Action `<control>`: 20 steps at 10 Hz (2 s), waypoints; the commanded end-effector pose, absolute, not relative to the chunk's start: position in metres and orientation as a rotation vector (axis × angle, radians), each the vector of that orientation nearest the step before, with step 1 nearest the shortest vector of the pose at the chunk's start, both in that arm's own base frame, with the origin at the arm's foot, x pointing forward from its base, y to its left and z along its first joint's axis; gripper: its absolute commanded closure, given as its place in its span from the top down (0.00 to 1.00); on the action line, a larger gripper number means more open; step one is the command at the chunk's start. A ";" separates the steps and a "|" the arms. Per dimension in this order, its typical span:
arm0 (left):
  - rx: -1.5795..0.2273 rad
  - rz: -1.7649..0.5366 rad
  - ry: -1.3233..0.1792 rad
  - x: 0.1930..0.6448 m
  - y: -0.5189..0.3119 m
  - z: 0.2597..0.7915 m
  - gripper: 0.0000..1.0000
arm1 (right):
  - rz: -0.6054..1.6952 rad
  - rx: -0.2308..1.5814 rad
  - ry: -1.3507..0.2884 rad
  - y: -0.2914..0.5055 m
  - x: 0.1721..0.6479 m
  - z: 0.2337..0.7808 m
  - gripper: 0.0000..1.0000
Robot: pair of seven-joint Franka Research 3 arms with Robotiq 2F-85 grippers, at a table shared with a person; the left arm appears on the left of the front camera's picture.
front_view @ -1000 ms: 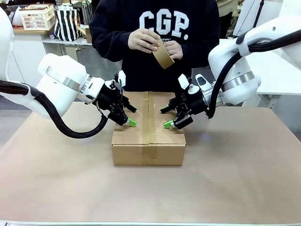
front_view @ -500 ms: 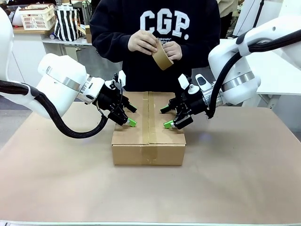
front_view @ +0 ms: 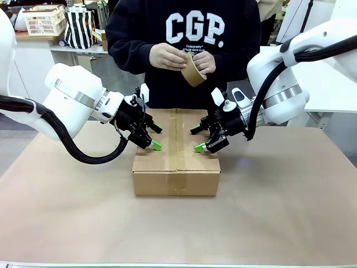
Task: Pack the gift set into the box.
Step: Press and hold the closed box until the human finishes sealing it.
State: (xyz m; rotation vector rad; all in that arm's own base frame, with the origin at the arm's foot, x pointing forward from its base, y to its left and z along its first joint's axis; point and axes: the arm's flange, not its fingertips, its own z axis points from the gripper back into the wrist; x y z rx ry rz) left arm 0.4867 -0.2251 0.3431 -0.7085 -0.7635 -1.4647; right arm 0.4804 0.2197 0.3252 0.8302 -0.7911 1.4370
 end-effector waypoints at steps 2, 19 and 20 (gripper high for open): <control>-0.712 -1.464 -0.760 0.486 -0.224 0.340 1.00 | 1.450 0.827 -0.797 0.220 0.480 0.323 1.00; -0.712 -1.464 -0.760 0.486 -0.224 0.340 1.00 | 1.450 0.827 -0.797 0.220 0.480 0.323 1.00; -0.712 -1.464 -0.760 0.486 -0.224 0.340 1.00 | 1.450 0.827 -0.797 0.220 0.480 0.323 1.00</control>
